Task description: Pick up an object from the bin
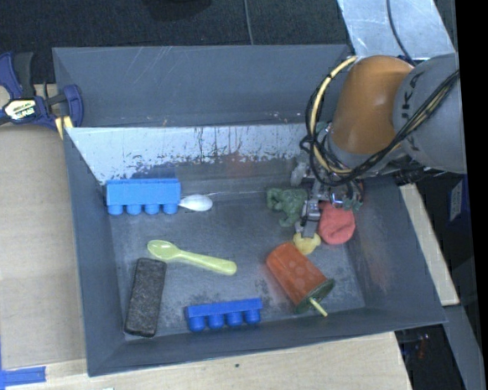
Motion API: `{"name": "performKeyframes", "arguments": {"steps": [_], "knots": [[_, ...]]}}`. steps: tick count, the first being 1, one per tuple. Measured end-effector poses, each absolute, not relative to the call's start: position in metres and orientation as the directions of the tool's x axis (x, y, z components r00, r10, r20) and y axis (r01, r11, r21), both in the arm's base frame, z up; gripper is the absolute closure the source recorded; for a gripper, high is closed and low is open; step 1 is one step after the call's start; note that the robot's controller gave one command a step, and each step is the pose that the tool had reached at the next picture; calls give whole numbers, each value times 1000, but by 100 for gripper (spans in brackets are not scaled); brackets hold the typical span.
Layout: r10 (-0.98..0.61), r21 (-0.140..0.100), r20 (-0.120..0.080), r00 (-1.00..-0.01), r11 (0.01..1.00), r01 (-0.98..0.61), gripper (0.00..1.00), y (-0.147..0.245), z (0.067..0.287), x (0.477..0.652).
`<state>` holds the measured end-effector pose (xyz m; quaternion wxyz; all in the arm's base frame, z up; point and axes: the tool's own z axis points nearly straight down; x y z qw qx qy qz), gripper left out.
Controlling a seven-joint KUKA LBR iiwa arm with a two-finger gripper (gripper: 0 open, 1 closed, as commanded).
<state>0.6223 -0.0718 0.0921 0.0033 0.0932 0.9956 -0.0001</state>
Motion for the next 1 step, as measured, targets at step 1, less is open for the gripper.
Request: {"name": "performKeyframes", "arguments": {"steps": [1], "knots": [[307, 1, -7, -952, 952, 307, 0, -53, 110, 621]]}}
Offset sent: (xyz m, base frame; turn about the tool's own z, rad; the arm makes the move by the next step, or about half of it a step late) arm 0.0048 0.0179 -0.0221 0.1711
